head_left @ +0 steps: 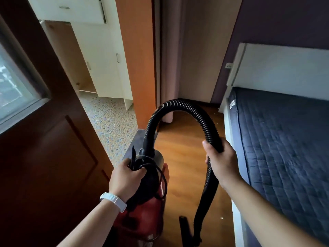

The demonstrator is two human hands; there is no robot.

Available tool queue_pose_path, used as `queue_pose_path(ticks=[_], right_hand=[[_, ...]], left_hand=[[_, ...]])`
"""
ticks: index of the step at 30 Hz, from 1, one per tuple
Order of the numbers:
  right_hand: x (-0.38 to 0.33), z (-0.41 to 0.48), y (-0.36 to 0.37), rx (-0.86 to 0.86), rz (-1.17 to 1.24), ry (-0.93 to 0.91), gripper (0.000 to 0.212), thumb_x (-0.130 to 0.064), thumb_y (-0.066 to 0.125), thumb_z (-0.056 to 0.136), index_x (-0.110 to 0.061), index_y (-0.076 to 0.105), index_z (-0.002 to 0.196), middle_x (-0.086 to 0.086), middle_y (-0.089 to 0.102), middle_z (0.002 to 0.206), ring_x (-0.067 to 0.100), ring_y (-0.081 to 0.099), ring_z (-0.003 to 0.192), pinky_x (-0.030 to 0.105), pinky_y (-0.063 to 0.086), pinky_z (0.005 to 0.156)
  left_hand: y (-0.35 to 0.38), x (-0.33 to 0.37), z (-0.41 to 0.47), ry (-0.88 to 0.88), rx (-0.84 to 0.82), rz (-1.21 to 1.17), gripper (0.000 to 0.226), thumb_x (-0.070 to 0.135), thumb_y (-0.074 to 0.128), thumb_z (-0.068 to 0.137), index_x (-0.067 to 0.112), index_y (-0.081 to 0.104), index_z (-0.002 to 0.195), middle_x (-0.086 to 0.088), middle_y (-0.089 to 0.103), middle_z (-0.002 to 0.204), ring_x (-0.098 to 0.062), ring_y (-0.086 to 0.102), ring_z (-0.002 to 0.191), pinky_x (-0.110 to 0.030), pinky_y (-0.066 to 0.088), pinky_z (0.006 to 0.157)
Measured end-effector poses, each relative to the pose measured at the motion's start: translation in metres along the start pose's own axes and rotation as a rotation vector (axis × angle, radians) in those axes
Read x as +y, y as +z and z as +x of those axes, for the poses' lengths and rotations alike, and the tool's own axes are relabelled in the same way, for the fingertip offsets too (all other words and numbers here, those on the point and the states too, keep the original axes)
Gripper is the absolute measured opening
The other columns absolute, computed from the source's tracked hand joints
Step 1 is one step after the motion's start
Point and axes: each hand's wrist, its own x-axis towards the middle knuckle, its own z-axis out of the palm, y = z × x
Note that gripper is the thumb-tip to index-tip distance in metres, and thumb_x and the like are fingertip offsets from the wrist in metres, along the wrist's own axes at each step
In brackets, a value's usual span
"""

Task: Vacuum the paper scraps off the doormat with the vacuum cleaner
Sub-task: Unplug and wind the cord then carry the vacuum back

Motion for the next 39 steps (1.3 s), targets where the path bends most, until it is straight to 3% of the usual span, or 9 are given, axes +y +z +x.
queue_pose_path(ticks=[9, 17, 28, 36, 39], right_hand=[[-0.016, 0.099, 0.06, 0.157, -0.068, 0.042, 0.015, -0.031, 0.069, 0.091, -0.025, 0.058, 0.082, -0.002, 0.059, 0.06, 0.009, 0.056, 0.048, 0.017, 0.043, 0.047], [-0.011, 0.159, 0.066, 0.247, -0.044, 0.091, 0.015, -0.034, 0.067, 0.092, -0.026, 0.058, 0.082, -0.001, 0.059, 0.057, 0.011, 0.057, 0.049, 0.018, 0.043, 0.046], [0.056, 0.311, 0.063, 0.235, 0.042, 0.097, 0.02, -0.035, 0.067, 0.093, -0.021, 0.057, 0.083, 0.003, 0.061, 0.06, 0.017, 0.059, 0.053, 0.017, 0.045, 0.048], [0.093, 0.446, 0.01, 0.209, 0.076, 0.141, 0.019, -0.036, 0.067, 0.092, -0.025, 0.057, 0.08, 0.003, 0.059, 0.057, 0.015, 0.057, 0.05, 0.027, 0.046, 0.052], [0.097, 0.483, -0.005, 0.2, 0.067, 0.136, 0.022, -0.038, 0.067, 0.092, -0.019, 0.058, 0.083, 0.005, 0.06, 0.058, 0.012, 0.057, 0.05, 0.021, 0.045, 0.049]], left_hand=[[0.009, 0.044, 0.154, 0.11, -0.154, -0.008, 0.015, 0.027, 0.07, 0.073, 0.022, 0.057, 0.078, 0.002, 0.067, 0.07, -0.019, 0.064, 0.064, -0.036, 0.052, 0.056], [0.03, 0.089, 0.224, 0.185, -0.227, 0.051, 0.012, 0.023, 0.069, 0.078, 0.024, 0.059, 0.084, 0.004, 0.066, 0.07, -0.009, 0.061, 0.058, -0.021, 0.038, 0.045], [0.128, 0.143, 0.313, 0.118, -0.241, 0.097, 0.015, 0.031, 0.068, 0.069, 0.023, 0.063, 0.081, 0.003, 0.069, 0.069, -0.012, 0.065, 0.062, -0.028, 0.049, 0.052], [0.215, 0.235, 0.386, 0.17, -0.173, 0.217, 0.016, 0.03, 0.07, 0.073, 0.022, 0.057, 0.079, 0.003, 0.064, 0.067, -0.016, 0.061, 0.061, -0.027, 0.038, 0.048], [0.239, 0.267, 0.413, 0.213, -0.141, 0.216, 0.017, 0.03, 0.069, 0.073, 0.022, 0.056, 0.077, 0.002, 0.063, 0.068, -0.017, 0.06, 0.061, -0.027, 0.037, 0.048]])
